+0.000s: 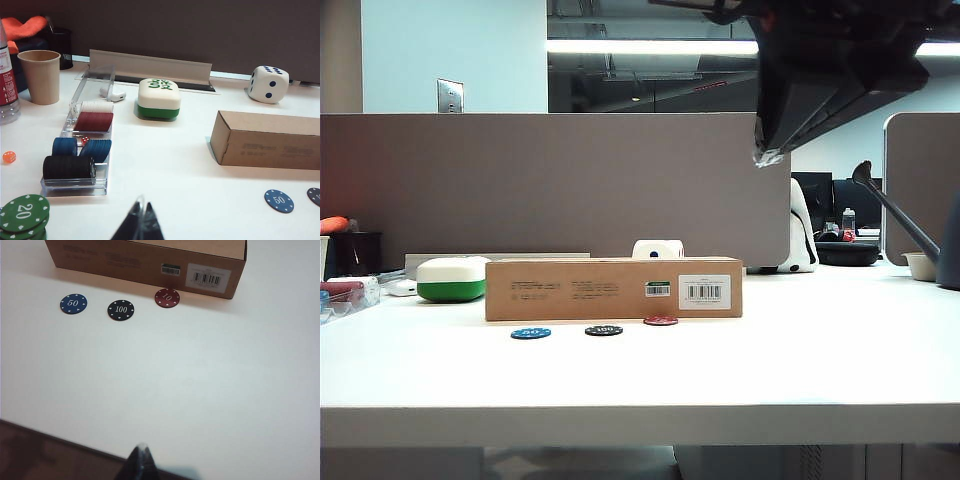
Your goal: Push the chip with the lowest value in the row forward next to the rectangular box.
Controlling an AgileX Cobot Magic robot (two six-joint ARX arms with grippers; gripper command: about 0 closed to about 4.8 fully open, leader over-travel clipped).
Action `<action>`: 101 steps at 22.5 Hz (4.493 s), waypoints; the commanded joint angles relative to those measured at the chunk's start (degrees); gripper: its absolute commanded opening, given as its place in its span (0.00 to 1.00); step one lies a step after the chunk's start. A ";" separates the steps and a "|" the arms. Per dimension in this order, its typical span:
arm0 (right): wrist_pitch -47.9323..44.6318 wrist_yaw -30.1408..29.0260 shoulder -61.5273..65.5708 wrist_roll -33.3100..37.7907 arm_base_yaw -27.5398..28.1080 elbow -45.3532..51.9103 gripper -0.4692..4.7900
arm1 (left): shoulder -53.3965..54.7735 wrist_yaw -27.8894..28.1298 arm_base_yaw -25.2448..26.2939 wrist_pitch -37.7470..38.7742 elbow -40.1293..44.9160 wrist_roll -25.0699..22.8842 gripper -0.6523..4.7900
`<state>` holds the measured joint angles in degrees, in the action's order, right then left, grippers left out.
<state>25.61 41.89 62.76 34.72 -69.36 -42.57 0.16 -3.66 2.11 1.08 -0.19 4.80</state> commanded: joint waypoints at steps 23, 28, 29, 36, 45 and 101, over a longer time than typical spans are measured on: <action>-0.26 0.44 -0.15 0.17 -0.09 -0.20 0.08 | -0.02 3.43 0.00 -1.60 -0.24 -4.11 0.11; -0.24 0.44 -0.15 0.17 -0.09 -0.20 0.08 | -0.02 3.43 0.00 -1.60 -0.24 -4.11 0.11; -0.26 0.44 -0.15 0.17 -0.09 -0.20 0.08 | -0.02 3.43 0.00 -1.60 -0.24 -4.11 0.11; -0.26 0.44 -0.15 0.17 -0.09 -0.20 0.08 | -0.02 3.43 0.00 -1.60 -0.24 -4.11 0.11; -0.15 0.90 -1.55 -0.46 -0.04 -0.07 0.08 | -0.02 3.43 0.00 -1.60 -0.24 -4.11 0.11; -21.55 -35.41 -62.88 -31.95 60.83 42.49 0.08 | -0.02 3.45 0.02 -1.09 -0.24 -4.11 0.11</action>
<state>4.97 6.31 -0.05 2.17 -8.58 -0.34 0.16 0.01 2.11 0.67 -0.19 0.73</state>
